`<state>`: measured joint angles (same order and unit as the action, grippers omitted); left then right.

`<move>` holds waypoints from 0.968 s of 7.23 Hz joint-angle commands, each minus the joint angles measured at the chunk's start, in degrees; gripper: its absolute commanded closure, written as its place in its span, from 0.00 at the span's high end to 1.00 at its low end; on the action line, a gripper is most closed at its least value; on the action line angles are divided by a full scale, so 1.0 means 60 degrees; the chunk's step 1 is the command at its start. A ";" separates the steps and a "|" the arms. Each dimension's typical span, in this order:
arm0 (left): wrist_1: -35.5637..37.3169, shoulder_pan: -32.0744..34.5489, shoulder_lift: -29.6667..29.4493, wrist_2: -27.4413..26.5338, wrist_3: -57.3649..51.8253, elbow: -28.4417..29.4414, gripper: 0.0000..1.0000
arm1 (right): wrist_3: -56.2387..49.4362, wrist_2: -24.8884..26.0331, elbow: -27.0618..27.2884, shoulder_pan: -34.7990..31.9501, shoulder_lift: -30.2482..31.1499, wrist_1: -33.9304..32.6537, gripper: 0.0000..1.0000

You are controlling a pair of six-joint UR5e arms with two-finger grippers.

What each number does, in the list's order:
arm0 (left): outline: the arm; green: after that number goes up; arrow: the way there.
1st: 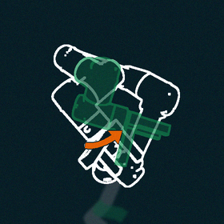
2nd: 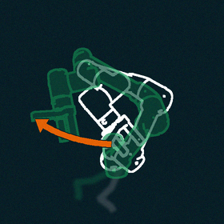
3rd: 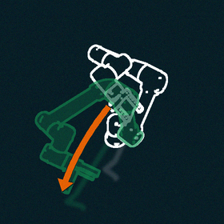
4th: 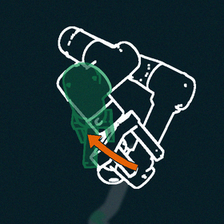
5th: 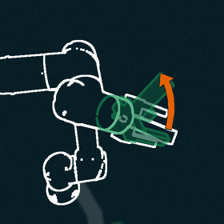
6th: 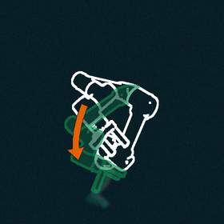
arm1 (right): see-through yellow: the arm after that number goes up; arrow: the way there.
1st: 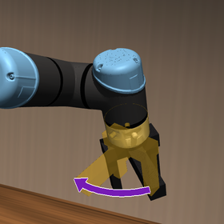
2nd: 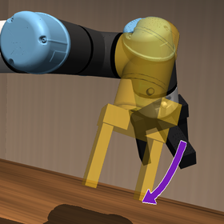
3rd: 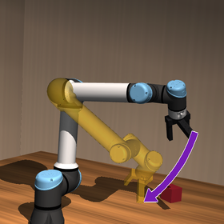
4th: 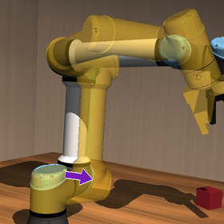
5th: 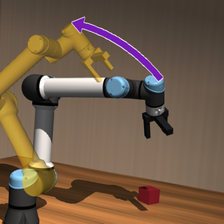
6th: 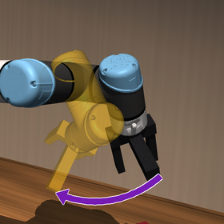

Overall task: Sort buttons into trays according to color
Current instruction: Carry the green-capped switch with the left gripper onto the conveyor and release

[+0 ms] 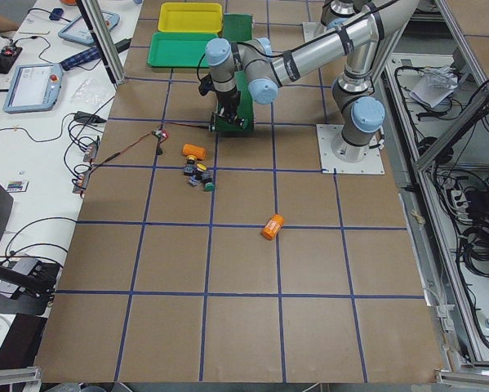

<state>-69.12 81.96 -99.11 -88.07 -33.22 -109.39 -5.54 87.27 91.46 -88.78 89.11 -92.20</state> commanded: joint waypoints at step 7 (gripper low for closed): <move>0.0930 0.1341 -0.0548 0.0514 0.4672 0.0183 1.00 | 0.0000 0.0000 -0.0008 0.0001 -0.0026 -0.0015 1.00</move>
<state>-63.72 90.04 -103.05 -84.47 -5.86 -108.97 -5.56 87.21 91.41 -88.77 89.08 -92.22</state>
